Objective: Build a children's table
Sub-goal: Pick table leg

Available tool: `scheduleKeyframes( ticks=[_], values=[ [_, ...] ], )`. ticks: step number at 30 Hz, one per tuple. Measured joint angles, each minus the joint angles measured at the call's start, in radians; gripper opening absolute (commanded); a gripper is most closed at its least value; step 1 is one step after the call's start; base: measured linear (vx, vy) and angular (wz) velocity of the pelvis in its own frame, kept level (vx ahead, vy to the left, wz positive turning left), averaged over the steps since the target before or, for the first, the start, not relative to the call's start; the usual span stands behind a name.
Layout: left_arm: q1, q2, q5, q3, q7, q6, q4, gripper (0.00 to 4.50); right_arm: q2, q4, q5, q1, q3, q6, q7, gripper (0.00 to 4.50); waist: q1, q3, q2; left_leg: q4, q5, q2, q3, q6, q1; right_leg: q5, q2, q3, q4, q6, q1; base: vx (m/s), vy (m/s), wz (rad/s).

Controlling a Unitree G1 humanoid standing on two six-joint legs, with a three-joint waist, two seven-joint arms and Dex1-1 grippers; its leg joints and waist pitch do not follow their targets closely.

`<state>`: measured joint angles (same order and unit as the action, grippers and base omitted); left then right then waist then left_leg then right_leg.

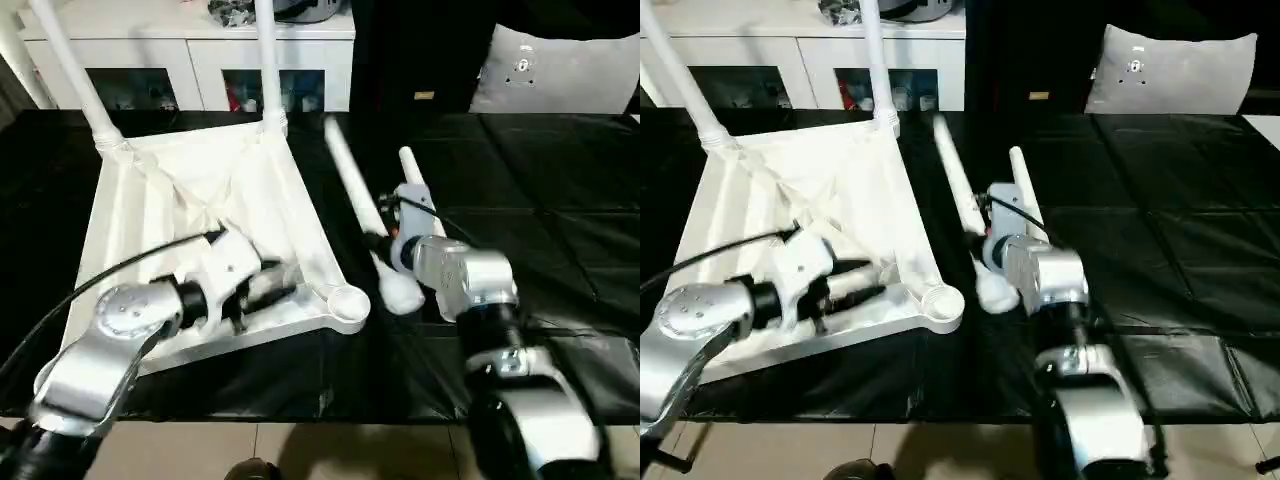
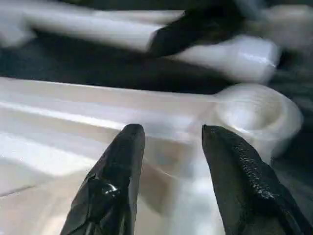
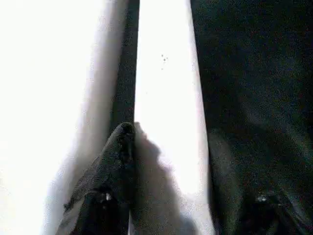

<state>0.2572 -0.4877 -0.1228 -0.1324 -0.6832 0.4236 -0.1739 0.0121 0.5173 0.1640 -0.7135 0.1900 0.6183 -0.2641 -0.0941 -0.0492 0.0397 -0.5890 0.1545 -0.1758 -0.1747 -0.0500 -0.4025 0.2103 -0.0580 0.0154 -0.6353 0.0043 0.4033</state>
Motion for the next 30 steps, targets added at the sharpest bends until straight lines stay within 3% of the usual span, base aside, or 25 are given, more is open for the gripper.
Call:
scheduleKeyframes(
  ticks=[2,4,7,10,14,17,24,27,30],
  values=[
    [0.041,0.030,0.001,0.028,0.049,-0.003,0.023,2.34,0.012,-0.047,0.055,0.000,0.032,-0.025,-0.042,1.80,0.000,0.000,0.000,-0.001,0.000,0.000,0.000,0.000,0.000,0.000,0.000,0.000,0.000,0.000,-0.001,0.000,0.000,0.00],
    [0.127,0.135,-0.060,0.110,0.128,0.045,0.071,2.51,0.017,-0.093,0.158,0.006,0.093,-0.035,-0.156,1.80,-0.009,-0.001,-0.002,-0.003,0.000,0.000,0.000,0.000,-0.001,0.000,-0.001,0.000,0.000,0.000,-0.001,0.000,0.000,0.00],
    [0.211,0.186,-0.139,0.171,0.173,0.071,0.075,2.56,0.033,-0.177,0.268,0.020,0.107,-0.040,-0.293,1.80,-0.010,0.000,-0.006,-0.003,0.000,0.000,0.000,0.001,0.000,0.000,-0.001,0.000,0.000,0.000,-0.002,0.000,0.000,0.00],
    [0.242,0.265,-0.240,0.204,0.173,0.092,0.072,2.89,0.029,-0.252,0.386,0.065,0.126,-0.021,-0.401,1.80,-0.020,0.001,-0.016,-0.003,0.000,0.000,0.000,0.002,-0.001,0.000,0.000,0.001,0.000,0.000,-0.001,0.000,0.000,0.00],
    [0.318,0.397,-0.415,0.275,0.206,0.170,0.076,3.29,0.025,-0.290,0.469,0.089,0.120,0.024,-0.499,1.80,-0.026,-0.004,-0.025,-0.005,-0.001,0.000,0.000,0.004,-0.002,0.000,-0.001,0.001,-0.001,-0.001,-0.001,0.000,0.000,0.00],
    [0.363,0.442,-0.509,0.316,0.231,0.208,0.068,3.35,0.025,-0.326,0.503,0.100,0.099,0.055,-0.552,1.80,-0.025,-0.005,-0.027,-0.005,-0.001,0.000,0.000,0.004,-0.001,-0.001,-0.001,0.001,-0.001,-0.001,-0.002,0.000,0.000,0.00],
    [0.363,0.482,-0.564,0.334,0.264,0.228,0.070,4.01,0.009,-0.367,0.539,0.132,0.065,0.073,-0.579,1.80,-0.029,-0.005,-0.029,-0.005,-0.001,0.000,0.000,0.004,-0.002,-0.001,-0.001,0.001,0.000,-0.001,-0.002,0.000,0.000,0.00],
    [0.363,0.498,-0.564,0.329,0.282,0.225,0.070,4.18,0.015,-0.397,0.473,0.150,0.008,-0.002,-0.575,1.80,-0.031,-0.005,-0.029,-0.005,-0.001,0.000,0.000,0.004,-0.002,-0.001,-0.001,0.001,0.002,0.000,-0.002,0.000,0.000,0.00],
    [0.363,0.497,-0.511,0.300,0.305,0.192,0.070,4.45,0.056,-0.425,0.399,0.174,-0.042,-0.108,-0.539,1.80,-0.031,-0.005,-0.029,-0.003,-0.001,0.000,0.000,0.004,-0.003,-0.001,-0.001,0.001,0.003,0.000,-0.001,0.000,0.000,0.00]
  ],
)
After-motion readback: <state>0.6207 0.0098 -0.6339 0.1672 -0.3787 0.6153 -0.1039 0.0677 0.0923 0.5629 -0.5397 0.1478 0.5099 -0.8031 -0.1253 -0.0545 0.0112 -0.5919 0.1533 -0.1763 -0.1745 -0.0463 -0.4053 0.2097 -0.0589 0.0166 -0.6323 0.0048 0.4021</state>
